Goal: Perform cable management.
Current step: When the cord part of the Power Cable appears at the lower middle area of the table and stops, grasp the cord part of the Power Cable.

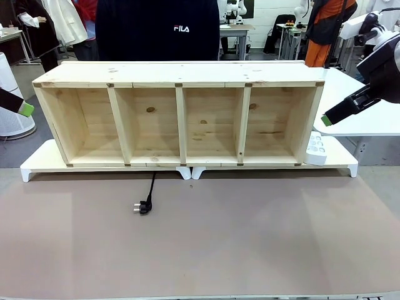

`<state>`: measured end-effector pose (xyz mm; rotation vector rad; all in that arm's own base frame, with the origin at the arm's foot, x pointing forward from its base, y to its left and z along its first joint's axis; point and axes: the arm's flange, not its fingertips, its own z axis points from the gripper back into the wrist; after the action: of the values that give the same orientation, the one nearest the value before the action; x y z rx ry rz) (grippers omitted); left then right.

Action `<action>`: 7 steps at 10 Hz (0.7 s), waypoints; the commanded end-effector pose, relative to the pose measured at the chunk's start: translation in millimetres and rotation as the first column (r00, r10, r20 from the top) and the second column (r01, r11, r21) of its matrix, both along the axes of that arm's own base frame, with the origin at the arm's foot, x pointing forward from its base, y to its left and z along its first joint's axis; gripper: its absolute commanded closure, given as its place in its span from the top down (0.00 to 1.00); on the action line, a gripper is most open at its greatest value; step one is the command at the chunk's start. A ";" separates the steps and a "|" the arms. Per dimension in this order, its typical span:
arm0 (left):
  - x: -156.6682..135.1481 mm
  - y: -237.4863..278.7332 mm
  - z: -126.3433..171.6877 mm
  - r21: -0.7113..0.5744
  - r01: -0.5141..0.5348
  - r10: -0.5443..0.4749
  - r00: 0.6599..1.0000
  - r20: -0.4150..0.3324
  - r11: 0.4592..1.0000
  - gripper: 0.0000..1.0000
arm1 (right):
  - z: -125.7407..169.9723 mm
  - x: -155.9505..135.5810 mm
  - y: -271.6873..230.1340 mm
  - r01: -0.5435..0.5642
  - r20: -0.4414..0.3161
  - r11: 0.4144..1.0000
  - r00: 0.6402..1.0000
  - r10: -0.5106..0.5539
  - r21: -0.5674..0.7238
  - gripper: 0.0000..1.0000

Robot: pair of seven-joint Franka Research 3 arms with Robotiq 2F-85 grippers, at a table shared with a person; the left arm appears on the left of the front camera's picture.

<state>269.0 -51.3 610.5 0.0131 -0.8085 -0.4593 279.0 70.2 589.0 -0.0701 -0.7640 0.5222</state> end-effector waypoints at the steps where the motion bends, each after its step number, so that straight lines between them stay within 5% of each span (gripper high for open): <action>1: 2.1 -0.6 -0.2 -0.003 0.001 -0.001 1.000 0.005 1.000 1.00 | 0.1 0.2 0.0 0.000 0.001 1.000 1.000 0.000 0.000 1.00; 7: 2.1 -0.6 -0.2 -0.003 0.001 -0.001 1.000 0.005 1.000 1.00 | 0.1 0.2 0.0 0.000 0.001 1.000 1.000 0.000 0.000 1.00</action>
<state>269.0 -51.3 610.5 0.0131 -0.8085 -0.4593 279.0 70.2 589.0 -0.0701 -0.7640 0.5222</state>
